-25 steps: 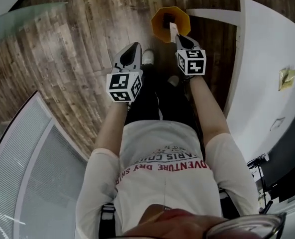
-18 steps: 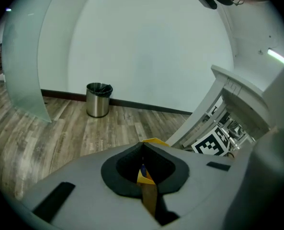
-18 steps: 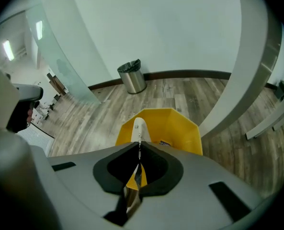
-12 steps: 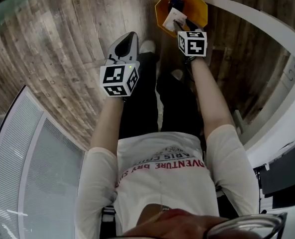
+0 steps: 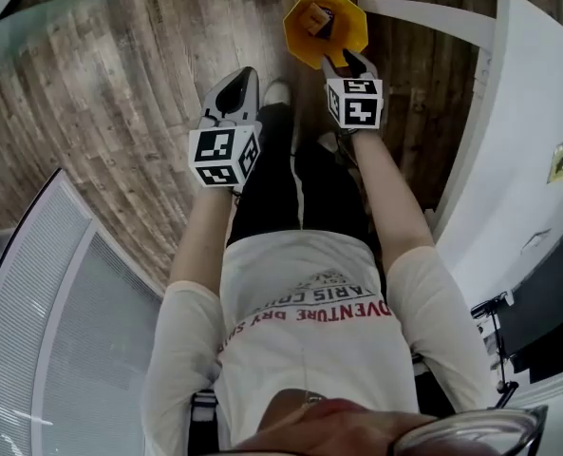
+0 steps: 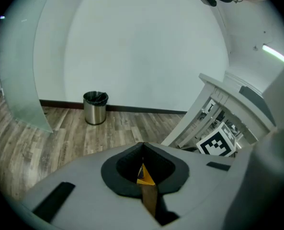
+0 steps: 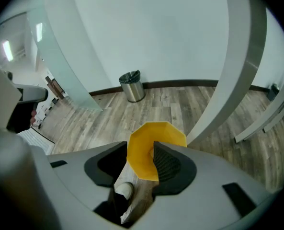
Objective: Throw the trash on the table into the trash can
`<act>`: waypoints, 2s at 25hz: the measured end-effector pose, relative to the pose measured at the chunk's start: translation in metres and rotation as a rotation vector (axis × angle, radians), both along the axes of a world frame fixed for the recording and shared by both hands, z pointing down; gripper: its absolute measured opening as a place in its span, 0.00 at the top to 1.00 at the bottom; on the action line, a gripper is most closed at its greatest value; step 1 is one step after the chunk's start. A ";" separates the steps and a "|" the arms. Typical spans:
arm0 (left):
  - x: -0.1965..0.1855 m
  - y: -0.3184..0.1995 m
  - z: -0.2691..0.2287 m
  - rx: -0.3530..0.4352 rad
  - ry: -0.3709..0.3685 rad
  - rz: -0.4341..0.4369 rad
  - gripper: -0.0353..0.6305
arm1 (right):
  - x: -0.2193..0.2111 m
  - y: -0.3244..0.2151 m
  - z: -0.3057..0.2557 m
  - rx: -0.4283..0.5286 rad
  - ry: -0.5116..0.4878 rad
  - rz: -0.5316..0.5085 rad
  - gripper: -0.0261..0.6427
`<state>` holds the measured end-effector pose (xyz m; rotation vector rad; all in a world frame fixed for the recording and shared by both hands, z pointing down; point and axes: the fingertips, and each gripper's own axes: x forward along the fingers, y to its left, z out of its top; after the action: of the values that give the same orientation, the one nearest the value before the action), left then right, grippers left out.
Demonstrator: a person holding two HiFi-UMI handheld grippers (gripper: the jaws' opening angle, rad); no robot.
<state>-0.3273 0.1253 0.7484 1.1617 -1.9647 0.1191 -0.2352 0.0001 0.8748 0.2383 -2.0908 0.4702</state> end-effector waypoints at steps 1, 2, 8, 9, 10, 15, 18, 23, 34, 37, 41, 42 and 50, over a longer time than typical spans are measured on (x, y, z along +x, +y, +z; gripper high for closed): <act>-0.001 -0.005 -0.018 0.011 -0.011 0.005 0.91 | -0.002 -0.003 -0.024 0.021 -0.022 0.007 0.70; -0.001 -0.011 -0.038 0.025 -0.021 0.009 0.91 | -0.003 -0.008 -0.050 0.045 -0.048 0.017 0.74; 0.027 -0.050 -0.166 0.107 -0.078 0.083 0.91 | 0.005 -0.038 -0.222 0.148 -0.245 0.109 0.91; 0.038 -0.056 -0.187 0.118 -0.084 0.112 0.91 | 0.012 -0.043 -0.250 0.158 -0.279 0.126 0.92; 0.049 -0.064 -0.207 0.131 -0.093 0.148 0.91 | 0.019 -0.049 -0.278 0.173 -0.312 0.145 0.92; 0.102 -0.122 -0.311 0.279 -0.173 0.347 0.91 | 0.081 -0.090 -0.396 0.308 -0.426 0.287 0.92; 0.151 -0.151 -0.368 0.385 -0.233 0.449 0.91 | 0.151 -0.102 -0.440 0.352 -0.450 0.393 0.92; 0.249 -0.191 -0.425 0.505 -0.270 0.654 0.91 | 0.276 -0.107 -0.483 0.435 -0.453 0.575 0.92; 0.503 -0.212 -0.451 0.692 -0.088 1.194 0.91 | 0.553 -0.062 -0.522 0.676 -0.360 1.115 0.92; 0.558 -0.203 -0.454 0.716 -0.052 1.327 0.91 | 0.611 -0.032 -0.526 0.737 -0.303 1.263 0.92; 0.608 -0.187 -0.464 0.758 -0.041 1.439 0.91 | 0.665 0.001 -0.534 0.800 -0.259 1.401 0.92; 0.618 -0.183 -0.466 0.766 -0.037 1.457 0.91 | 0.676 0.008 -0.535 0.813 -0.250 1.427 0.92; 0.660 -0.162 -0.474 0.794 -0.030 1.550 0.91 | 0.715 0.038 -0.539 0.877 -0.223 1.526 0.92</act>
<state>0.3323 -0.0365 0.2747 2.9433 -0.6374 0.1406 0.4799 0.0377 0.3356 2.4164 -1.8106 0.3618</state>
